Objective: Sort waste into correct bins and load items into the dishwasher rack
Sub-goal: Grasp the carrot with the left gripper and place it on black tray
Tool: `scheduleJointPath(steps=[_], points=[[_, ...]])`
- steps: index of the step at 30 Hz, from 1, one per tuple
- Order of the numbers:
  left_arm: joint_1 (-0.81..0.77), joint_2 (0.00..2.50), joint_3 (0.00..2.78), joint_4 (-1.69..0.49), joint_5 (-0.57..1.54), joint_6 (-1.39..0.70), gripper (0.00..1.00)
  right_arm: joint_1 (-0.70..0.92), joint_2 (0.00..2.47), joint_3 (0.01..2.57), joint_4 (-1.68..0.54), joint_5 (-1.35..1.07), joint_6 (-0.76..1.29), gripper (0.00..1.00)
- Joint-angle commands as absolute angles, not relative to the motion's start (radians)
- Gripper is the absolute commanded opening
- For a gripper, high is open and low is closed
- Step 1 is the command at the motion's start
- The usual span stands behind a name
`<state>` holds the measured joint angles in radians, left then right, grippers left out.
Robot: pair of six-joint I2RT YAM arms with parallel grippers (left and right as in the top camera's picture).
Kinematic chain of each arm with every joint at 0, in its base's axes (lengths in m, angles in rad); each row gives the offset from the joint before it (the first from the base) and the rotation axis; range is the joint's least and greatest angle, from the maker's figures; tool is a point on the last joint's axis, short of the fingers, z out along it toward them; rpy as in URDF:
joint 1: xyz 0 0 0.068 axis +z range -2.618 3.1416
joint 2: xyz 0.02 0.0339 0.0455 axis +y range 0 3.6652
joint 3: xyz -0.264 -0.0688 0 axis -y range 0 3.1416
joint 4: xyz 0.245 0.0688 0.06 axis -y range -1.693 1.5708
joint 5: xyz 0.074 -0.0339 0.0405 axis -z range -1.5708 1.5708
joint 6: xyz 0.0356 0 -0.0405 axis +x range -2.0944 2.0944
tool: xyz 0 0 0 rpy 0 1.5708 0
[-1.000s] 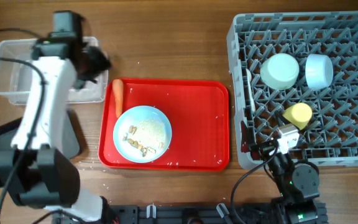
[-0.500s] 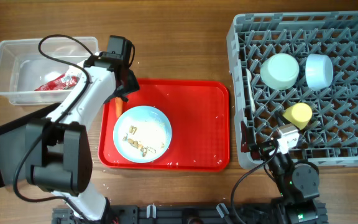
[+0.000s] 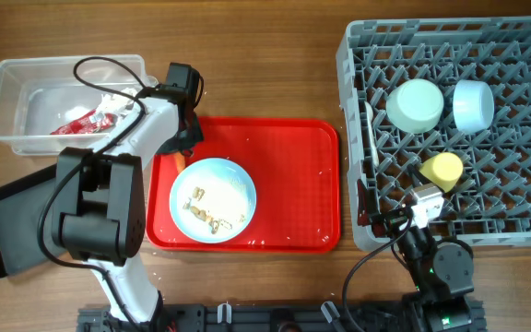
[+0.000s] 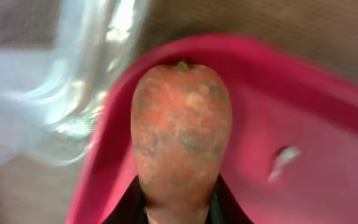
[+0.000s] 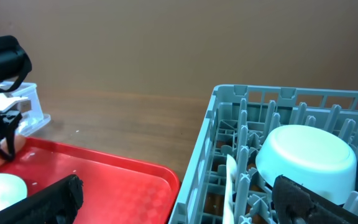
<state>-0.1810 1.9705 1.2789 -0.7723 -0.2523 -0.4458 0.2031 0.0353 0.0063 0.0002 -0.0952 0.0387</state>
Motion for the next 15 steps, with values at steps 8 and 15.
scheduleJointPath(steps=[8,15], points=[[-0.165,1.542,1.425,-0.953,-0.338,-0.527,0.23,0.204,0.038,0.006,0.004,-0.082,0.027,1.0],[0.163,1.446,1.346,-1.264,-0.342,-0.981,0.18,0.204,0.038,0.006,0.004,-0.082,0.027,1.0]])
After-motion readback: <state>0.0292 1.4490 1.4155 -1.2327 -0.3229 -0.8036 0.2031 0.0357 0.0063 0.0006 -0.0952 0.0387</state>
